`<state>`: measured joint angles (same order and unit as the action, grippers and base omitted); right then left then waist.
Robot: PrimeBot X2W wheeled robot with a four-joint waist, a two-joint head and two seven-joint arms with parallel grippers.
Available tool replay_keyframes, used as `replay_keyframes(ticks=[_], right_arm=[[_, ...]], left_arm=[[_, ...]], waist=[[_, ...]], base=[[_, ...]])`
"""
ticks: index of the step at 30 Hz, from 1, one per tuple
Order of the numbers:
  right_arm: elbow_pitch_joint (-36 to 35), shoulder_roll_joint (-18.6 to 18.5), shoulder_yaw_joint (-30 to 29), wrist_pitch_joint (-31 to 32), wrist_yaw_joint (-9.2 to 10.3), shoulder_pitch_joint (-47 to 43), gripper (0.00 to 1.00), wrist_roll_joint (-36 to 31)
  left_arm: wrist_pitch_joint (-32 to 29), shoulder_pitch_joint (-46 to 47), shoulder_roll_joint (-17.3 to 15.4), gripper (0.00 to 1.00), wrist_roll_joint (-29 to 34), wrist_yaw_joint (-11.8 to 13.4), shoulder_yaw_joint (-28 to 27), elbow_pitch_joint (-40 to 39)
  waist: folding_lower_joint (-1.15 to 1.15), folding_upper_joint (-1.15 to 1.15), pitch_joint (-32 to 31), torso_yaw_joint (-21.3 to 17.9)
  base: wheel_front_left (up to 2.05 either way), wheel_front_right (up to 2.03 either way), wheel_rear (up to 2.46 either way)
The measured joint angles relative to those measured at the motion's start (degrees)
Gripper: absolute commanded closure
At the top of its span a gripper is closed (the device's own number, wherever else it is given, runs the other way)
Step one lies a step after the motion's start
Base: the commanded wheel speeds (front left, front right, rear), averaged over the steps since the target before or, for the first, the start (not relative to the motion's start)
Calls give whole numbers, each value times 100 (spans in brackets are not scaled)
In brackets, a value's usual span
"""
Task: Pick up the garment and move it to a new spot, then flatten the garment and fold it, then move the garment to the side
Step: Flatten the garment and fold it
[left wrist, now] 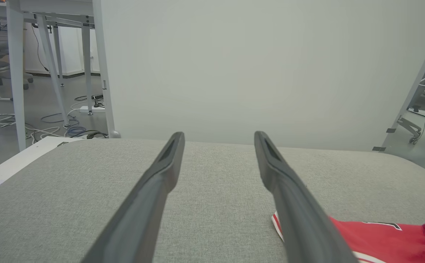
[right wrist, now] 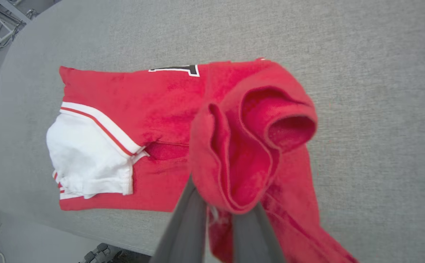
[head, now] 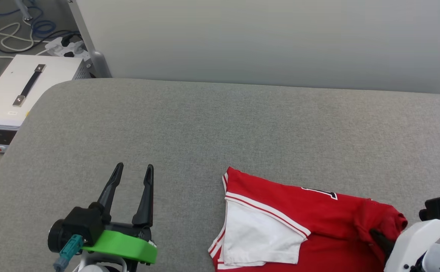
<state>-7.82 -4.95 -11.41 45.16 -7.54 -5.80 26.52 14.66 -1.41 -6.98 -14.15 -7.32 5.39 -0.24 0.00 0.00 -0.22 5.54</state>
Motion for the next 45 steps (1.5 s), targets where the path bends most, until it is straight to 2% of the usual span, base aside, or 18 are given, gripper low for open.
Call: replay_keyframes(ticks=[4, 6, 8, 17, 24, 33, 34, 35, 41, 45], right_arm=[[-181, 177, 202, 80, 0, 1, 100, 365], [-142, 186, 326, 10, 1, 3, 100, 788], [-7, 187, 552, -205, 1, 9, 100, 1222], [942, 193, 1627, -1373, 1, 536, 100, 2229], [1764, 208, 2123, -2071, 1, 1092, 100, 2354], [2706, 213, 2465, -2484, 2, 1586, 100, 2354], [2816, 213, 2495, -2503, 2, 1631, 78, 2339], [2877, 211, 2537, -2524, 1, 1668, 0, 2296], [2919, 213, 2852, -2579, 1, 1783, 0, 2443], [2649, 215, 3166, -2474, 1, 1784, 0, 2842]], left_arm=[[0, -1, 8, 0, -5, 1, -27, -3], [0, -1, 8, 0, -7, 1, -38, -2], [0, 1, 9, 0, -19, 0, -49, -3], [0, 24, 11, 0, -56, 0, -54, 21], [0, 37, 10, 0, -57, 0, -48, 56], [0, 44, 10, 0, -100, 0, -12, 142], [0, 46, 10, 0, -100, 1, -8, 151], [0, 47, 10, 0, -100, 0, -2, 158], [0, 51, 9, 0, -114, 0, -22, 213], [0, 50, 9, 0, -114, 0, -38, 232]], waist=[[0, 0, 19, 79], [0, 0, 38, 112], [0, 0, 68, 148], [0, 0, 197, 340], [0, 0, 268, 522], [0, 0, 368, 709], [0, 0, 377, 724], [0, 0, 384, 737], [0, 0, 340, 736], [0, 0, 260, 683]], base=[[0, 0, 0], [0, 0, 0], [0, 0, 0], [0, 0, 0], [0, 0, 0], [0, 0, 0], [0, 0, 0], [0, 0, 0], [0, 0, 0], [0, 0, 0]])
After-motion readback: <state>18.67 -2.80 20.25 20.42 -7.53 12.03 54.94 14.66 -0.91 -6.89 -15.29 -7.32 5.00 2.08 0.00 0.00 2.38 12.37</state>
